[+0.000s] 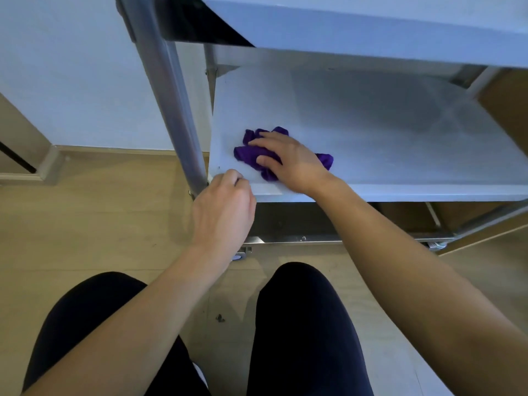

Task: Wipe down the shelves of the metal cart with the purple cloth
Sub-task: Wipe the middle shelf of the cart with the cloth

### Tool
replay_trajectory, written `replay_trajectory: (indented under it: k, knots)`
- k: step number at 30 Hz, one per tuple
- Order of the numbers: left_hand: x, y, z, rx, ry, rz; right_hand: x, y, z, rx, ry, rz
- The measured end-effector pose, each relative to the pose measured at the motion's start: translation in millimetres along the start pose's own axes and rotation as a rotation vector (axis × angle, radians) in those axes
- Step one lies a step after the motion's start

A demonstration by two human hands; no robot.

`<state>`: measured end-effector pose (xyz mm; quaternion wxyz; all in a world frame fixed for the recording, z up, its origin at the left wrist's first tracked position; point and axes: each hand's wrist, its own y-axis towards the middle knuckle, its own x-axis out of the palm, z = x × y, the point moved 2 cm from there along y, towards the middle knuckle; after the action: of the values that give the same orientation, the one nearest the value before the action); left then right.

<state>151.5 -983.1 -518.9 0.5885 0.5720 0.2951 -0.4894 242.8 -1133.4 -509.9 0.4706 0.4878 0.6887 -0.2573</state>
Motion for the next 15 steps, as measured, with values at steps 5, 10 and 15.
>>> replay_trajectory:
  k: [5, 10, 15]
  knots:
    - [8, 0, -1, -0.006, 0.008, 0.001, 5, 45, 4, 0.021, 0.014, 0.024]
    - [13, -1, -1, -0.054, -0.032, -0.001, 7, 54, -2, -0.006, -0.036, -0.002]
    - [2, -3, 9, -0.056, 0.021, 0.009, 9, 16, -7, -0.18, 0.013, -0.098]
